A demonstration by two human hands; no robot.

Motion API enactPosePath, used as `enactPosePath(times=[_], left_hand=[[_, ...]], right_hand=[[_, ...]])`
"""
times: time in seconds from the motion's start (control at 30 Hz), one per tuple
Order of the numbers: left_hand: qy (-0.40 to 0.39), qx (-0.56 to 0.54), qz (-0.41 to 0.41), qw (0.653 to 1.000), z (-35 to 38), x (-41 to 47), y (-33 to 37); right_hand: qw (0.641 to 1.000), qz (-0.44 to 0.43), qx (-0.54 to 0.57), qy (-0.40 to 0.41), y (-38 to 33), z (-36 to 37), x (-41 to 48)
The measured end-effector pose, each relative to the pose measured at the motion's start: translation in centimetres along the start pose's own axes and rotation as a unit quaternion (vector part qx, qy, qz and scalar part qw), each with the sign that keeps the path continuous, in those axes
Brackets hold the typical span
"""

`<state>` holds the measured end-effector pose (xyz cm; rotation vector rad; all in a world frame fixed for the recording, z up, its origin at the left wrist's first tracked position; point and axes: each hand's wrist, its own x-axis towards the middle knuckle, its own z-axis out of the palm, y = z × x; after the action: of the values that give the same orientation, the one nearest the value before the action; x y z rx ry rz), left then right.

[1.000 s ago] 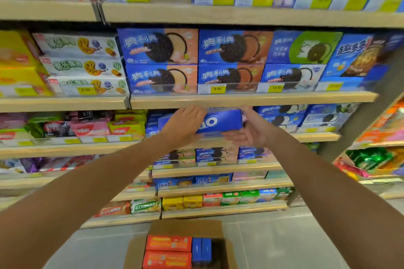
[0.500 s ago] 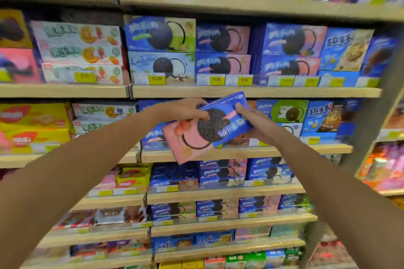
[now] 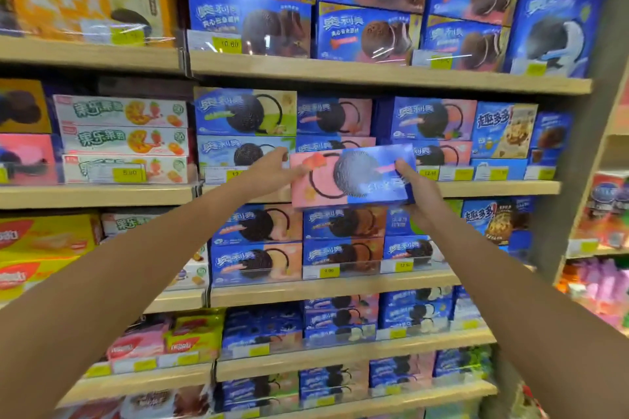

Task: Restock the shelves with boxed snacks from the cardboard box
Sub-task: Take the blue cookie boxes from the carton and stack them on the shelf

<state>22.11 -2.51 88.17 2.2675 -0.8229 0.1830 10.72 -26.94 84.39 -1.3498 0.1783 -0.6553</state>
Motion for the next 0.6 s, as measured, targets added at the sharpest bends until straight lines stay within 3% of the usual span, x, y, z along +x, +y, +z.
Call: enactPosePath(times=[0.13,0.37,0.6], left_hand=[[0.01,-0.116,-0.01,0.993,0.0,1.6,0.3],[0.036,-0.21,0.001,0.977,1.6,3.6,2.7],[0.066,-0.188,-0.028,0.98,2.3,5.4,3.0]], right_hand=[[0.996,-0.027,0.087,-0.024,-2.2,-0.7,2.2],[0.993,-0.028,0.105,-0.035,-3.0,-0.6,6.1],[0.996,-0.022,0.056,-0.068,-3.1,-0.9,9.7]])
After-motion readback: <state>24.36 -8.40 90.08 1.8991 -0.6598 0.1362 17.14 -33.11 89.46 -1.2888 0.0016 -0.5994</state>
